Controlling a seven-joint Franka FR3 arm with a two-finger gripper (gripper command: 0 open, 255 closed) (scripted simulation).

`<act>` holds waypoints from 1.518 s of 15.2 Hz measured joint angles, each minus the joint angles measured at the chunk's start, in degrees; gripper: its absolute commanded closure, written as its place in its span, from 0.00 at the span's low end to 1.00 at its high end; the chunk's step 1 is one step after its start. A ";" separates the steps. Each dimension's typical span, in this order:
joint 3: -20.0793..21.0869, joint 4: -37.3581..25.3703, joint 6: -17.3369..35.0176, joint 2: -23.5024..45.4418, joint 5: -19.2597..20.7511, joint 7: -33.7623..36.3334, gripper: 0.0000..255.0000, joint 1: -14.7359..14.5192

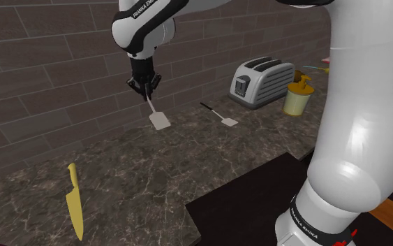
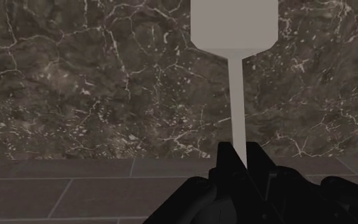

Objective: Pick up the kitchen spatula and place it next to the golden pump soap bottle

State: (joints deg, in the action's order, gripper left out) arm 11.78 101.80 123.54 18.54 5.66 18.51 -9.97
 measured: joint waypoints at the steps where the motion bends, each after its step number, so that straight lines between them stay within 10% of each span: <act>1: 0.02 -0.79 -0.75 0.03 -0.03 -0.04 1.00 -0.03; 13: 0.30 -6.45 -8.86 -2.49 -0.90 -0.80 1.00 0.12; 23: -2.90 12.75 -4.56 -17.86 -5.01 -11.04 1.00 6.20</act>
State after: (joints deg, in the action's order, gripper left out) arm 8.87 114.56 118.98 0.68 0.64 7.47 -3.77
